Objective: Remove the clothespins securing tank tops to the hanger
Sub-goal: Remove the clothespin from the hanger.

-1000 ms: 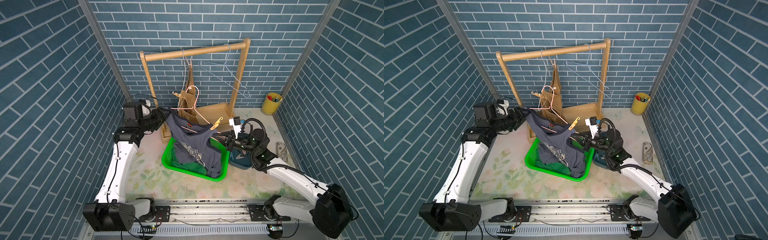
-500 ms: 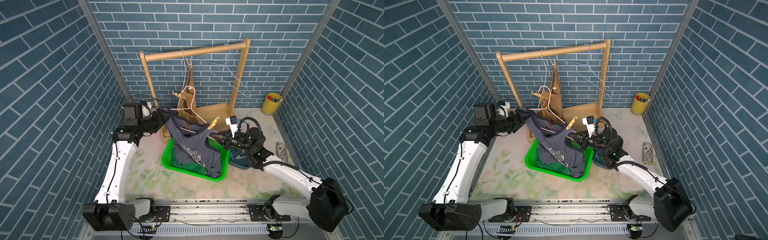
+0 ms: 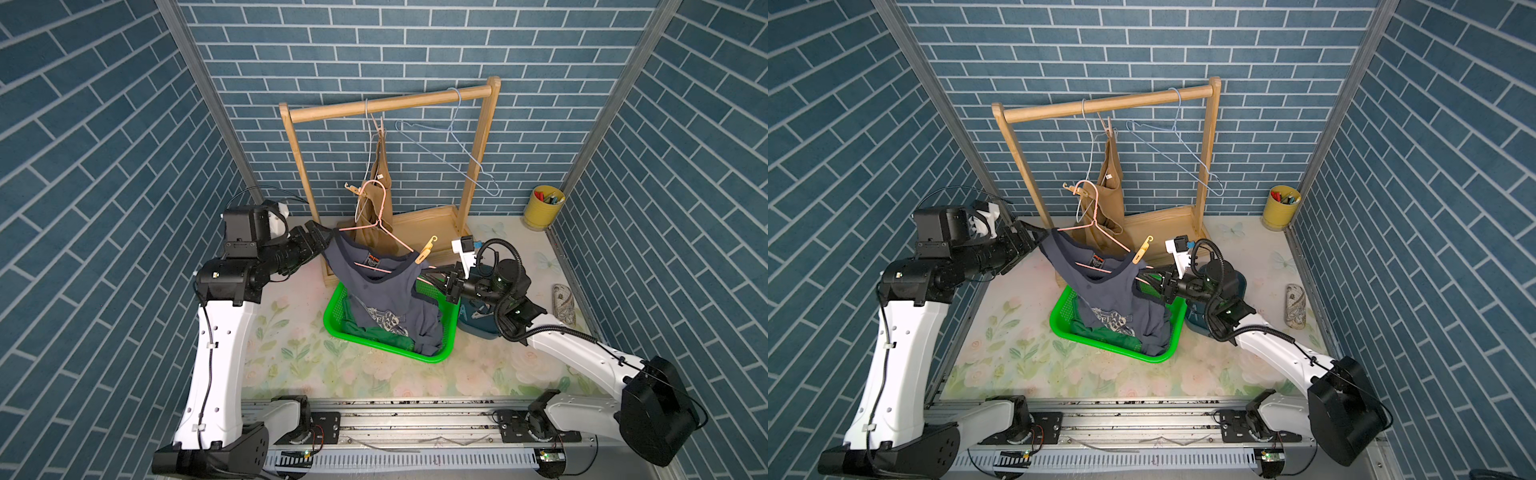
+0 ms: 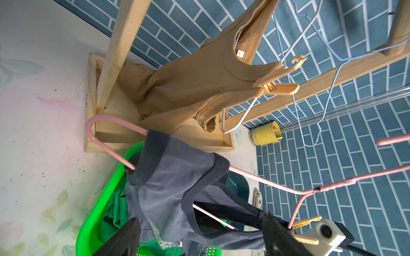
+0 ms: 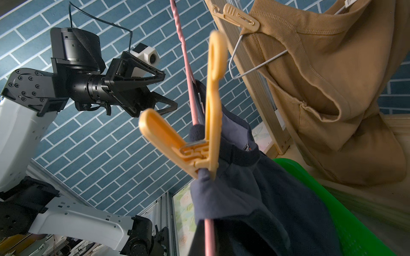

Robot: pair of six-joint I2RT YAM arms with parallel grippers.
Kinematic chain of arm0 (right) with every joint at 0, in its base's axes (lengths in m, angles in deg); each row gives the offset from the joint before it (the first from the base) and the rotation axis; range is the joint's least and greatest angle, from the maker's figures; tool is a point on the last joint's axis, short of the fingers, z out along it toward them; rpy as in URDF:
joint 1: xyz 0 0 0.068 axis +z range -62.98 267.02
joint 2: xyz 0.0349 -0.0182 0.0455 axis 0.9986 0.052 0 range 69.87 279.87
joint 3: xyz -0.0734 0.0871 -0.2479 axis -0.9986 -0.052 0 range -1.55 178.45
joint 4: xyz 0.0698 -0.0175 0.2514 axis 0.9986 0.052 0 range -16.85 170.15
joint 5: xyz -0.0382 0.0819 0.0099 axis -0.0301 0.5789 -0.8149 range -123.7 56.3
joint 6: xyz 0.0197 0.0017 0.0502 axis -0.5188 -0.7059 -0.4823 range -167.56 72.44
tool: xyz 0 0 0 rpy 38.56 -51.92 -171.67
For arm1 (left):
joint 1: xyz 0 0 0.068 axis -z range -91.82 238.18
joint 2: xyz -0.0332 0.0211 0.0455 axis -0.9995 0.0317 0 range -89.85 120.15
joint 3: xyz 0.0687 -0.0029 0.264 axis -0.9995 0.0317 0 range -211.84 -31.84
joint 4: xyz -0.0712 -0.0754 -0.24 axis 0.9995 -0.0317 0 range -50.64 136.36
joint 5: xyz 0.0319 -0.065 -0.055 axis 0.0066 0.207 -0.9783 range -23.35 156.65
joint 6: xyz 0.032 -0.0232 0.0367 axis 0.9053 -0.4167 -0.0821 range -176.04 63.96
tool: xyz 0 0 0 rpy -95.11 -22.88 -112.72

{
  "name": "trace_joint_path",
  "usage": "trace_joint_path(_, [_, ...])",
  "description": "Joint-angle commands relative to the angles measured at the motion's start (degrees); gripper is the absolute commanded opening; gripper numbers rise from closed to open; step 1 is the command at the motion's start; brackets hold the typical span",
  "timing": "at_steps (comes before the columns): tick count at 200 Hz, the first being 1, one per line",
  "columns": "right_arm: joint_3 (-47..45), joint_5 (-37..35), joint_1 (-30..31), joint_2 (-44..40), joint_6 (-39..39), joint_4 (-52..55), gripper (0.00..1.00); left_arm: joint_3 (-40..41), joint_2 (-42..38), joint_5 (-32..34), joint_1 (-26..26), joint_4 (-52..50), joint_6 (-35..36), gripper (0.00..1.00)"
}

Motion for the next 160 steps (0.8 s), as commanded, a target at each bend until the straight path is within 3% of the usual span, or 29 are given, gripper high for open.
trace_joint_path(1, [-0.23,0.8,0.62,-1.87,-0.59,-5.27,0.0,-0.84,2.97,-1.91,-0.18,1.17,-3.25,0.88])
trace_joint_path(34, [-1.0,0.34,1.56,-3.06,0.95,-4.73,0.0,2.73,5.44,-6.91,-0.27,10.18,-10.56,0.82])
trace_joint_path(92, [-1.96,1.45,3.13,-3.68,3.19,-4.32,0.0,6.05,6.61,-4.93,-0.27,15.84,-15.27,0.65])
trace_joint_path(101, [-1.95,1.95,3.27,-3.77,3.48,-3.82,0.0,7.02,6.57,-4.71,-0.28,16.96,-16.19,0.58])
trace_joint_path(120, [-1.8,3.66,3.86,-3.78,4.75,-2.54,0.0,7.34,6.29,-2.72,-0.06,17.11,-16.74,0.26])
trace_joint_path(131, [-1.54,4.02,4.48,-3.54,5.78,-1.13,0.0,7.2,6.57,-2.45,-0.16,16.7,-16.85,0.15])
trace_joint_path(160, [0.44,3.49,6.72,-2.17,9.57,4.63,0.0,5.88,7.32,-1.74,-0.14,14.67,-16.42,0.01])
